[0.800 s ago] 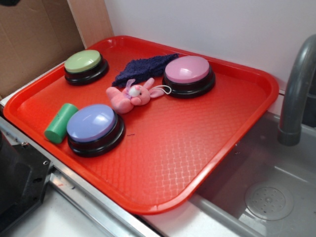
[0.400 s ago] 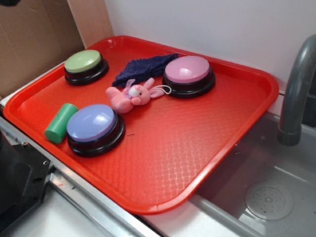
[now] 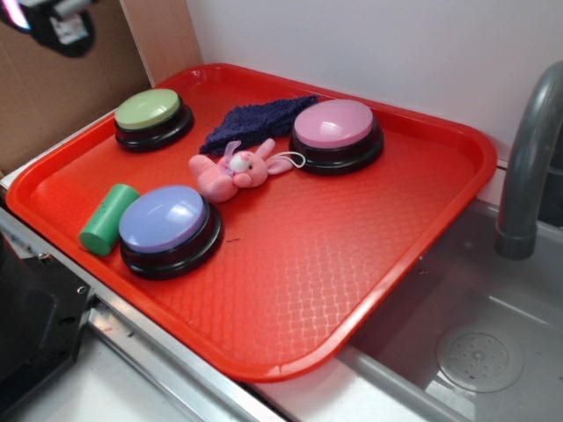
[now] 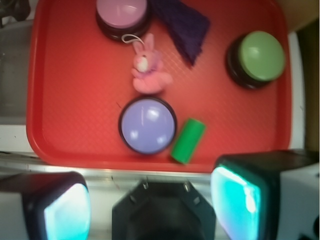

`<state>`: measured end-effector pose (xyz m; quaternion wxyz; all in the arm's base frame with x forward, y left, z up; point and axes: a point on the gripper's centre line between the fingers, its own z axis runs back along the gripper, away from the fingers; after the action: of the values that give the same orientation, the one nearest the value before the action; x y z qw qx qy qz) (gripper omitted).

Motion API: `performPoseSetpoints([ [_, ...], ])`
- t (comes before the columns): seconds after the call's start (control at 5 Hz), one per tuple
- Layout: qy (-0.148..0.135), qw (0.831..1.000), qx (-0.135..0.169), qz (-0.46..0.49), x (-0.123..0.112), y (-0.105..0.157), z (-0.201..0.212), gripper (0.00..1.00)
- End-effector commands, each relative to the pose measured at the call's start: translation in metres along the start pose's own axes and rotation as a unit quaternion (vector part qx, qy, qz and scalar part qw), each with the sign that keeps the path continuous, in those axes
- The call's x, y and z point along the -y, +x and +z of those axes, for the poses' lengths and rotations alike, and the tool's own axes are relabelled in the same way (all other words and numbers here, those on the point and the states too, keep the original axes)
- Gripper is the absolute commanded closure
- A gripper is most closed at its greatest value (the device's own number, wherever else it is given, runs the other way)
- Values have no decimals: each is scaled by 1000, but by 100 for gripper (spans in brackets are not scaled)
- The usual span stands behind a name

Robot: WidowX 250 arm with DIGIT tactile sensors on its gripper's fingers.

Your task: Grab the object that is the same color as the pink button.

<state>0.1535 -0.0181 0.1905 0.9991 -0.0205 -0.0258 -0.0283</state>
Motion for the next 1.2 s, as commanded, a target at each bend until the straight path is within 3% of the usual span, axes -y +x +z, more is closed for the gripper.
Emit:
performPoseSetpoints([
  [0.0,6,996,14,-90,4,48,-63,0],
  [0.2,26,997,-3,-66,4,58,-89,0],
  [0.4,66,997,-30,-36,-3,71,-124,0],
  [0.6,90,995,-33,-12,-9,78,-147,0],
  [0.8,89,995,-52,0,-17,78,-167,0],
  [1.0,89,994,-56,24,-17,76,-170,100],
])
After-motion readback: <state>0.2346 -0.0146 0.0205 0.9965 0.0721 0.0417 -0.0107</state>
